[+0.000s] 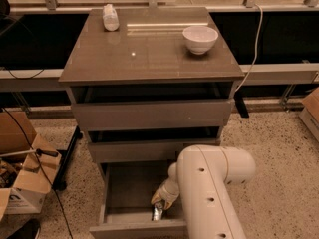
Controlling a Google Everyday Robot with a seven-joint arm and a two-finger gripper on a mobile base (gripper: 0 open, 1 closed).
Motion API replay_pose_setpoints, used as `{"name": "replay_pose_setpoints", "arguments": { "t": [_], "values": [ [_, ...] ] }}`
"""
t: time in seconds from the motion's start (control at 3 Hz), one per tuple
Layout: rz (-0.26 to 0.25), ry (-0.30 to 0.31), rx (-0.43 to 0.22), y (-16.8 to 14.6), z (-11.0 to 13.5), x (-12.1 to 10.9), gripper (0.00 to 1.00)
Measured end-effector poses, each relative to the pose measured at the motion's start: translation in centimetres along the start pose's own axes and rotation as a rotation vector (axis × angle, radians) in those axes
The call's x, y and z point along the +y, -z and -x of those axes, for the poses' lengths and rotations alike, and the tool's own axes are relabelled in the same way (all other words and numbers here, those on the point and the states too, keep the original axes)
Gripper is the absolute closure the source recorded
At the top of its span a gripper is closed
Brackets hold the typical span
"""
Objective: Pick redbull can from bottom drawer and place on counter
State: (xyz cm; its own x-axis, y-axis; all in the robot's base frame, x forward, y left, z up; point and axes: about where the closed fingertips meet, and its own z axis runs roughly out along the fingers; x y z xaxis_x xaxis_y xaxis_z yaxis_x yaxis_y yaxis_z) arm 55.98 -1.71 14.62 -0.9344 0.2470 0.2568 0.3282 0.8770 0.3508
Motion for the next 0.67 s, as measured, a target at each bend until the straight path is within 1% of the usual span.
{"name": "replay_pose_setpoints", "arguments": {
  "t": [0.33, 0.67],
  "values": [
    [0.103, -0.006, 0.011, 2.4, -0.5, 0.5, 1.0],
    [0.226, 0.055, -0.041, 8.2, -1.4, 0.4, 1.0]
  ]
}}
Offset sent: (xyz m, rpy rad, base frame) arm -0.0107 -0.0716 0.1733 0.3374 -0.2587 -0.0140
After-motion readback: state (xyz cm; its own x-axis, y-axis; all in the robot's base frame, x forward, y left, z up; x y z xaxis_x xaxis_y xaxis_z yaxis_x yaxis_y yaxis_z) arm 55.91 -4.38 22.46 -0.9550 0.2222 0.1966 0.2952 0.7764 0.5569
